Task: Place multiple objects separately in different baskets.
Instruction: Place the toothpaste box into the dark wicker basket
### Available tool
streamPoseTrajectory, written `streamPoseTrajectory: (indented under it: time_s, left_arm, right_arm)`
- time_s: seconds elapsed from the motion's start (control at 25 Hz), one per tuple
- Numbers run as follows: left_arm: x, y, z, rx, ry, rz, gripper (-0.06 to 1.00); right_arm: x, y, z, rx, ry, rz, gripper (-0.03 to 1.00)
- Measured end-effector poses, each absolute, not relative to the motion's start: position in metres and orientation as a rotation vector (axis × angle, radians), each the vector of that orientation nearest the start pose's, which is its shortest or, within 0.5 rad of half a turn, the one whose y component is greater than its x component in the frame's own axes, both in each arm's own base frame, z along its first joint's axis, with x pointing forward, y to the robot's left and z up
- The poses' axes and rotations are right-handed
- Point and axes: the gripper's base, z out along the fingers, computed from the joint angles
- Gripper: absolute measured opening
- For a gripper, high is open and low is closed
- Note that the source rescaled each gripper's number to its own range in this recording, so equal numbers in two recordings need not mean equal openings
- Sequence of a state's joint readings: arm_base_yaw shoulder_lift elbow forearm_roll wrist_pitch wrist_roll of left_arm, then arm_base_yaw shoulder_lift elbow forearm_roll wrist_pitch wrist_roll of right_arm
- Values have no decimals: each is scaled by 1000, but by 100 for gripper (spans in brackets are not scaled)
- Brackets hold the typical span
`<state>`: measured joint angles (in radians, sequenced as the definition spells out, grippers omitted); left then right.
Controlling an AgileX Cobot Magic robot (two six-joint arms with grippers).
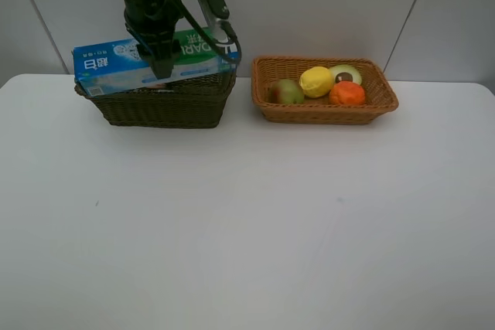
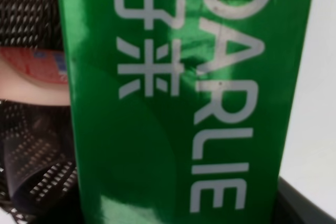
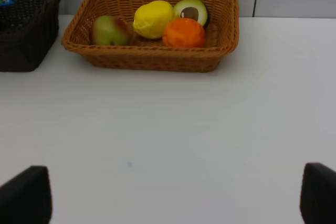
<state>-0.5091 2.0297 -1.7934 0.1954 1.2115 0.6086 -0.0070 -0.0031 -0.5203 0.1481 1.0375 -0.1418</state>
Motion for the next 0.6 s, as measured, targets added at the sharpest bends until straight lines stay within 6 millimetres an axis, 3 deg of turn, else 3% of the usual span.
streamPoseTrajectory:
  time_s: [0.28,0.44,0.6]
  left_arm:
    - [405,-182,260,1520,2329,308,72]
    - [413,-185,262,1477,2239,310,72]
    - [424,-191,250,1460,2181,306,72]
  right_arm:
    - [-7,12,285,-141,1985,80,100]
    - [-7,12,285,-141,1985,80,100]
    - [-7,12,285,-141,1985,80,100]
